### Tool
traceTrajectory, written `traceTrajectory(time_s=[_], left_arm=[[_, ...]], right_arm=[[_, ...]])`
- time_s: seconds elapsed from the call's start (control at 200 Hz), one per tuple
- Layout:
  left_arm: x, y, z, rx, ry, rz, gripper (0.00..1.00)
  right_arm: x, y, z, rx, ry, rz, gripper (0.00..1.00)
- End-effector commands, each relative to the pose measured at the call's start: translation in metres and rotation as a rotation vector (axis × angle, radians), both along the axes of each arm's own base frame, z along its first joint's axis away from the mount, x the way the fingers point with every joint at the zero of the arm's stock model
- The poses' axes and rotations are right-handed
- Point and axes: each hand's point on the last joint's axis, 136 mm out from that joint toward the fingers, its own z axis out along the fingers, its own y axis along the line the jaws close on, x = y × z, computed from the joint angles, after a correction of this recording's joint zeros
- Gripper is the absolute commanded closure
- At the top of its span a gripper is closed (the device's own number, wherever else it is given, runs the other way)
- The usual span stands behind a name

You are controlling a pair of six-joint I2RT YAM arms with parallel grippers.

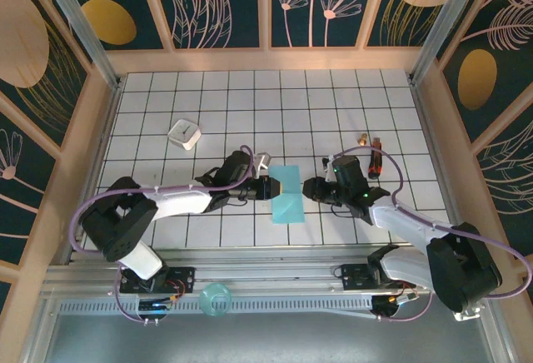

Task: Fold a paper plane with a square sheet of paper (pick it up from the middle)
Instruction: Turn over the paper at the center of the table.

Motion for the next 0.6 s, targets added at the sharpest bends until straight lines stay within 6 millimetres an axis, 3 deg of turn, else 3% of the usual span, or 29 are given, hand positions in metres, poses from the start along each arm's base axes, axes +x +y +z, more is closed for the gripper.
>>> traceTrajectory(time_s=[0.0, 0.025, 0.055, 0.245, 0.445, 0.596], left_arm=[[0.004, -0.008, -0.016, 0.033, 0.049, -0.006, 0.88], [0.005, -0.010, -0.014, 0.029, 0.044, -0.014, 0.89], [0.005, -0.010, -0.028, 0.061, 0.064, -0.019, 0.91], [0.012, -0.005, -0.054, 0.159, 0.057, -0.026, 0.98], [0.005, 0.010, -0.085, 0.240, 0.079, -0.031, 1.00], [-0.001, 0.015, -0.096, 0.251, 0.094, -0.036, 1.00]], right_arm=[[-0.008, -0.012, -0.016, -0.051, 0.047, -0.072, 0.66], [-0.008, -0.013, -0.018, -0.051, 0.056, -0.078, 0.65], [-0.012, -0.011, -0.020, -0.051, 0.066, -0.073, 0.64], [-0.032, 0.003, -0.033, -0.052, 0.131, -0.018, 0.63], [-0.049, 0.009, -0.048, -0.074, 0.199, -0.007, 0.63], [-0.055, 0.008, -0.058, -0.102, 0.228, -0.010, 0.62]])
